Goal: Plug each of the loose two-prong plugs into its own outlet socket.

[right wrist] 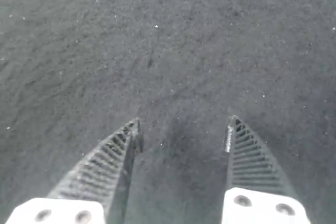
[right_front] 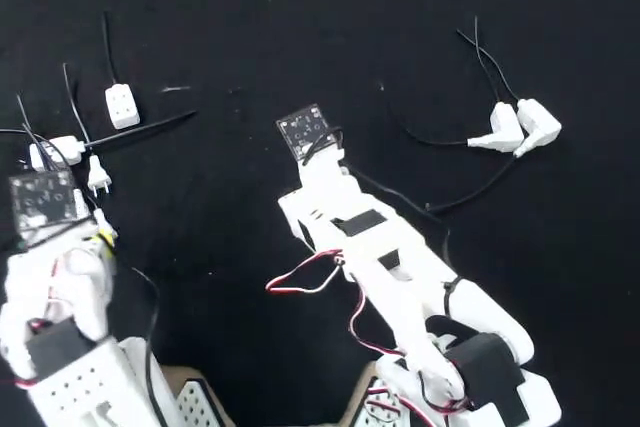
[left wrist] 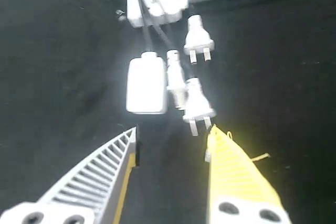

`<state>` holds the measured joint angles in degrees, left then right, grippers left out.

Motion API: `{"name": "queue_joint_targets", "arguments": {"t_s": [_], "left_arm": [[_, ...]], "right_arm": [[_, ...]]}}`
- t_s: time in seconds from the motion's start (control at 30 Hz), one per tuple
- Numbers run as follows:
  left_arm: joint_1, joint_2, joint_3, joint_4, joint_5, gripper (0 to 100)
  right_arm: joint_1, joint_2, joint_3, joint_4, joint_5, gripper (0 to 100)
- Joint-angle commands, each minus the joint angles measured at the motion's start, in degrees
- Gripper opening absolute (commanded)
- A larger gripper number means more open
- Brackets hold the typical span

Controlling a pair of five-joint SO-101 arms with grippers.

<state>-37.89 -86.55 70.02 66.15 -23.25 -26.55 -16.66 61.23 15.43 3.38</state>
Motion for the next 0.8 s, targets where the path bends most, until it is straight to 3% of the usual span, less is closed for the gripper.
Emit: {"name": "queue_joint_targets", "arguments": {"t_s": [0.0,0.43,0.77], "left_arm": [[-4.4,16.5,-12.7,-1.1,-5.7,22],[-5.8,69.8,-47.1,-1.8,-6.6,22],[-3.7,93.8,-60.0,-1.8,-6.6,22]], "right_arm": [[-0.8,-2.2,-0.4,-1.4,0.5,24.0],[-0.6,-2.2,-0.3,-1.1,0.5,24.0],[-0.6,-2.2,-0.3,-1.1,0.5,24.0]]}}
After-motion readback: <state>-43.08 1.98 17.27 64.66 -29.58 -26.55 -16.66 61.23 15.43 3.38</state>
